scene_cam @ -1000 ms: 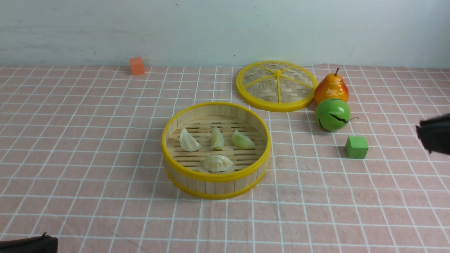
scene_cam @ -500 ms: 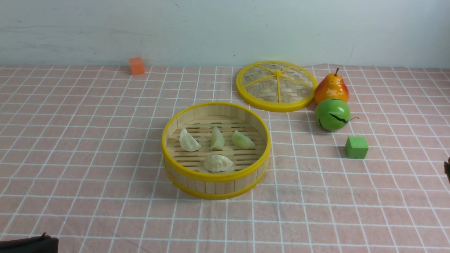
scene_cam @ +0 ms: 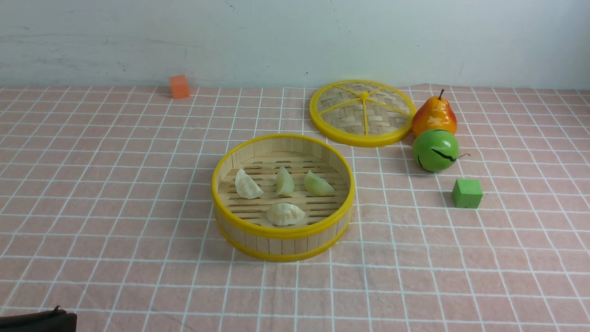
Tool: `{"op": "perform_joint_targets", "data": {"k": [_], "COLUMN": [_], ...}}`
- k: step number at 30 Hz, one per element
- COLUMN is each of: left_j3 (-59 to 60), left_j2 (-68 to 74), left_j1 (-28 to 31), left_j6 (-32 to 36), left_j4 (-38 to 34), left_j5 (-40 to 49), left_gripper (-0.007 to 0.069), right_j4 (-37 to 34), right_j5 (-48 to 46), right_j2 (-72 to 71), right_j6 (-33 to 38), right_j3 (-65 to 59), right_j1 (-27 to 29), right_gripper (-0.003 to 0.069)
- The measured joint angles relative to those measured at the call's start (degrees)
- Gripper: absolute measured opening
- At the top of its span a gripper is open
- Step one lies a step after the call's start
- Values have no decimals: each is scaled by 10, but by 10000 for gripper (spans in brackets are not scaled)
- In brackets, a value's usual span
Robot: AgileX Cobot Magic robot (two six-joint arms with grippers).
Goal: Put the dumplings into the steamer on the table with the pink tablecloth.
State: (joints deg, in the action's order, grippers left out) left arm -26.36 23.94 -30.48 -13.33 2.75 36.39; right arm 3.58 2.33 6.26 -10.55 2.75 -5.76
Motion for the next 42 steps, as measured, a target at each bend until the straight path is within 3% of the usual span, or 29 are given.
{"op": "perform_joint_targets", "data": {"k": [4,12,42], "left_j3": [0,0,7], "left_j2": [0,0,0], "left_j1": [0,0,0], "left_j6": [0,0,0], "left_j4": [0,0,3], "left_j5": [1,2,1], "left_gripper": [56,57,88], "right_j4": [2,-17,-36], "right_j5": [-64,-230,-248], "right_j2": [-56,-68,-68], "right_j6": [0,0,0], "right_j3": [-42,-40,-36], "right_j1": [70,85,85], "right_gripper": [-22,-22,-4]}}
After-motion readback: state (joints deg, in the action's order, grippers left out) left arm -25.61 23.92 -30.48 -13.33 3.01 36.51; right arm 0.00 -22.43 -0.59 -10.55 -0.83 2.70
